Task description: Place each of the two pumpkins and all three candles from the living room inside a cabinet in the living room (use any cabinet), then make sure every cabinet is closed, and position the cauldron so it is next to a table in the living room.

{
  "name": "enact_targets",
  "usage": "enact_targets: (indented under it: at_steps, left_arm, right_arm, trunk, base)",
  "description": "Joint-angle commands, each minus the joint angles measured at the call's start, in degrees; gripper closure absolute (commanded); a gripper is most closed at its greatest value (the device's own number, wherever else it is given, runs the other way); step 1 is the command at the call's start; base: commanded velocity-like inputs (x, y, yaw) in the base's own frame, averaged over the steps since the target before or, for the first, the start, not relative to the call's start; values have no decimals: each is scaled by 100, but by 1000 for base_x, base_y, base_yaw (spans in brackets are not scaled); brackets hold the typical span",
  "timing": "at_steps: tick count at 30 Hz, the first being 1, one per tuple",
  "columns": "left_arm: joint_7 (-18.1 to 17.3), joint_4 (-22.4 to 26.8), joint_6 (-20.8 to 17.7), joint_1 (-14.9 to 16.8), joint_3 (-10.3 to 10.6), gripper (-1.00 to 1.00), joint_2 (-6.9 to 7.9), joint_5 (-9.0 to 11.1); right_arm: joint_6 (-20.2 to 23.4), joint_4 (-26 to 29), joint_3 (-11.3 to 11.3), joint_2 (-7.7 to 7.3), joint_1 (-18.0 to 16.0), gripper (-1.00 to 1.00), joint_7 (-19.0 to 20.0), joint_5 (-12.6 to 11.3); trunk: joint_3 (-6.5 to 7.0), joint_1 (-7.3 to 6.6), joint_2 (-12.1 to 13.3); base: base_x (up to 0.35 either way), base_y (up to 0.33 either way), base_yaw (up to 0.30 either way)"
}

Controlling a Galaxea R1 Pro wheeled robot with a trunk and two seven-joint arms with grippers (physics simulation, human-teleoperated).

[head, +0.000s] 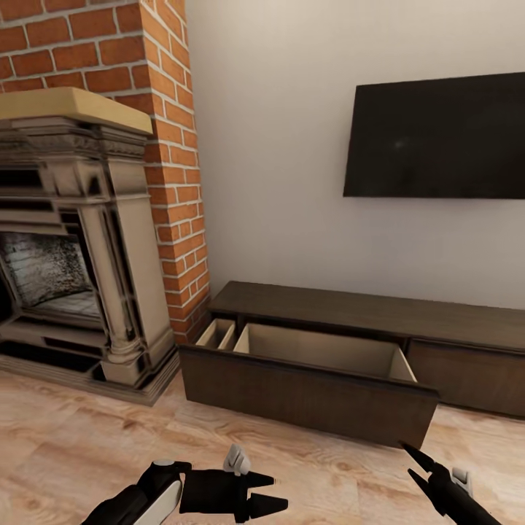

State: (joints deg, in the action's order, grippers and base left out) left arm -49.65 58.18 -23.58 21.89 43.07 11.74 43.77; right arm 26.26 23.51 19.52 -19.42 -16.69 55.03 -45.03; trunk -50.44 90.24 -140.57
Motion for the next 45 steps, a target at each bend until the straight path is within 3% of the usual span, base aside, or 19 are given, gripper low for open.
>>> enact_targets:
  at_steps: [1, 6, 16, 45]
  left_arm:
    - [6, 7, -64, 8, 14, -100, 4, 64]
    - [-118, 43, -155, 7, -4, -100, 7, 85]
    - [-276, 21, -691, 8, -18, -100, 4, 77]
    - [-300, 9, -771, 8, -7, -100, 4, 27]
  right_arm:
    - [46, -2, 8, -1, -1, -100, 8, -33]
    - [42, -4, 8, 3, -1, -100, 8, -32]
    - [38, -1, 8, 8, -1, -100, 15, -32]
    - [17, -4, 8, 8, -1, -100, 17, -30]
  trunk:
    - [-6, -1, -3]
    - [-6, -1, -3]
    - [174, -221, 398]
    - [694, -858, 1562]
  base:
    - [-1, 0, 291]
    - [-1, 0, 291]
    - [0, 0, 240]
    - [-12, 0, 12]
